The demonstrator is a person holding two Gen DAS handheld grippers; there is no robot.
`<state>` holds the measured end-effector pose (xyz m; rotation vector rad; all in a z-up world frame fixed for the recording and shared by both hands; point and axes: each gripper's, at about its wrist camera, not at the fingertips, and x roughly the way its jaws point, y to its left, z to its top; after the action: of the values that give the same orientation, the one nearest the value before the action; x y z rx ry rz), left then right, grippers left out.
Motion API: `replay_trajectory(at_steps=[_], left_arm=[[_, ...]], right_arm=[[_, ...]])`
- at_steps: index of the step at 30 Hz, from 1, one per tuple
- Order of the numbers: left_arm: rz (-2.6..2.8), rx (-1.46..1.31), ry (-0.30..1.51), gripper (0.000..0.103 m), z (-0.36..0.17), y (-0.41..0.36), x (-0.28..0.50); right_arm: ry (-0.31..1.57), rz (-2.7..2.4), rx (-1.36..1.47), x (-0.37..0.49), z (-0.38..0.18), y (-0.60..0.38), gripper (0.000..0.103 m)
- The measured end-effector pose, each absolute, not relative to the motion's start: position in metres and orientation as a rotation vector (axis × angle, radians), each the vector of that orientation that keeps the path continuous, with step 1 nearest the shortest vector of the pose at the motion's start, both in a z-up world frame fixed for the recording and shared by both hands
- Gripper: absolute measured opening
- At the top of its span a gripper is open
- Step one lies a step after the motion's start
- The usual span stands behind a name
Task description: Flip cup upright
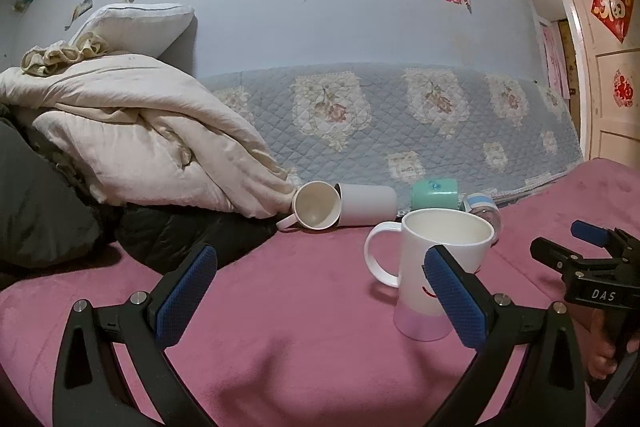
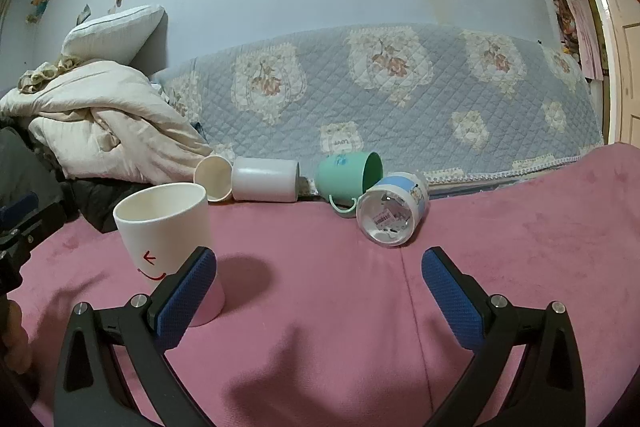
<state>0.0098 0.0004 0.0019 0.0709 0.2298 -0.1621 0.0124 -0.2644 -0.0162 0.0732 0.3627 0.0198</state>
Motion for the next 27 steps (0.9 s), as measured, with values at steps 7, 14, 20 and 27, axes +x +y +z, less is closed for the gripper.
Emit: replay_trajectory(at_steps=[7, 14, 20, 27], left_arm=[[-0.16, 0.072, 0.231, 0.103, 0.0014, -0.0001, 0.0086], [-0.157, 0.072, 0.237, 0.103, 0.0028, 0.0004, 0.0096], [-0.156, 0.074, 0.239, 0.103, 0.0028, 0.0011, 0.01], [-0.156, 0.074, 0.239, 0.103, 0.0028, 0.0017, 0.0105]], right_arm=[[0.376, 0.019, 0.079, 0.0145, -0.0186, -0.2657, 0.103], [0.378, 0.018, 0.08, 0.0153, -0.0188, -0.2662, 0.103], [0.378, 0.018, 0.079, 0.0154, -0.0188, -0.2663, 0.103], [0.378, 0.018, 0.079, 0.0157, -0.0188, -0.2663, 0.103]])
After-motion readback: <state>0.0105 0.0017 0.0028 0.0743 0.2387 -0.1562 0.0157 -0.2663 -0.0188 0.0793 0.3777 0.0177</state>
